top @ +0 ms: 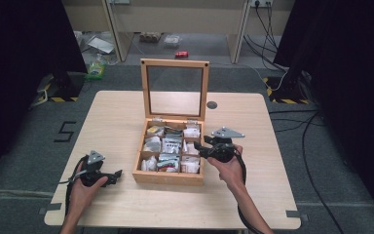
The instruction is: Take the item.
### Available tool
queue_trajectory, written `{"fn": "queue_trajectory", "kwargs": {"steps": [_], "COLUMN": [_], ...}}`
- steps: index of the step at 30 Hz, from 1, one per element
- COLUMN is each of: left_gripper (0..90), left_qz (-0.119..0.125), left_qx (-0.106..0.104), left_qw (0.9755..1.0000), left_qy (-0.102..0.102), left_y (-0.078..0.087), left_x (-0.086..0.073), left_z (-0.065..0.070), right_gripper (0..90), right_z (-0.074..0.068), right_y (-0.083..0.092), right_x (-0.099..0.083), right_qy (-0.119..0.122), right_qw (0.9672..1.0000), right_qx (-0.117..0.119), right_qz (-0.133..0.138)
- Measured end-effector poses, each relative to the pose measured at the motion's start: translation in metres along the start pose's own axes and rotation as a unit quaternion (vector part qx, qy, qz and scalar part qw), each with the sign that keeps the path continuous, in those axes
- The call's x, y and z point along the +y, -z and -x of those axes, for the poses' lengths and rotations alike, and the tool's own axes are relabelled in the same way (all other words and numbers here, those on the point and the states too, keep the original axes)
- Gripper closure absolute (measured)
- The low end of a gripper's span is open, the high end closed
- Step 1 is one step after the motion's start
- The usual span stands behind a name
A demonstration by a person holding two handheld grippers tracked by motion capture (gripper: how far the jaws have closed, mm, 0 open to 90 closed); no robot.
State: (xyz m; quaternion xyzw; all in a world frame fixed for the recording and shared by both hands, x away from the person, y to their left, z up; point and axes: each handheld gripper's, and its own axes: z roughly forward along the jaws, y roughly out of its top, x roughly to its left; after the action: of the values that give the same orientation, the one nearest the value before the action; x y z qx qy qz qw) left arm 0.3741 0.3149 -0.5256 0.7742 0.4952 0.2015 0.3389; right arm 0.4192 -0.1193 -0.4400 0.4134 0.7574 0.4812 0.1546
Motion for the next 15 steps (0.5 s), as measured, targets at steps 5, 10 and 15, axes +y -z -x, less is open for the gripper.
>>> {"fn": "queue_trajectory", "kwargs": {"steps": [5, 10, 15], "left_gripper": [0.0, 0.0, 0.0], "left_qz": [0.0, 0.0, 0.0], "left_qx": [0.0, 0.0, 0.0], "left_qw": [1.0, 1.0, 1.0], "left_qy": [0.0, 0.0, 0.0], "left_y": [0.0, 0.0, 0.001], "left_x": [0.0, 0.0, -0.001], "left_z": [0.0, 0.0, -0.001], "right_gripper": [48.2, 48.1, 48.0], "right_z": [-0.004, -0.013, -0.019], "right_y": [-0.005, -0.014, -0.019], "right_x": [0.0, -0.001, -0.003], "right_qy": [0.002, 0.008, 0.012], "right_qw": [1.0, 0.9998, 0.9995], "right_qx": [0.004, 0.013, 0.017], "right_qz": [-0.006, -0.016, -0.025]}}
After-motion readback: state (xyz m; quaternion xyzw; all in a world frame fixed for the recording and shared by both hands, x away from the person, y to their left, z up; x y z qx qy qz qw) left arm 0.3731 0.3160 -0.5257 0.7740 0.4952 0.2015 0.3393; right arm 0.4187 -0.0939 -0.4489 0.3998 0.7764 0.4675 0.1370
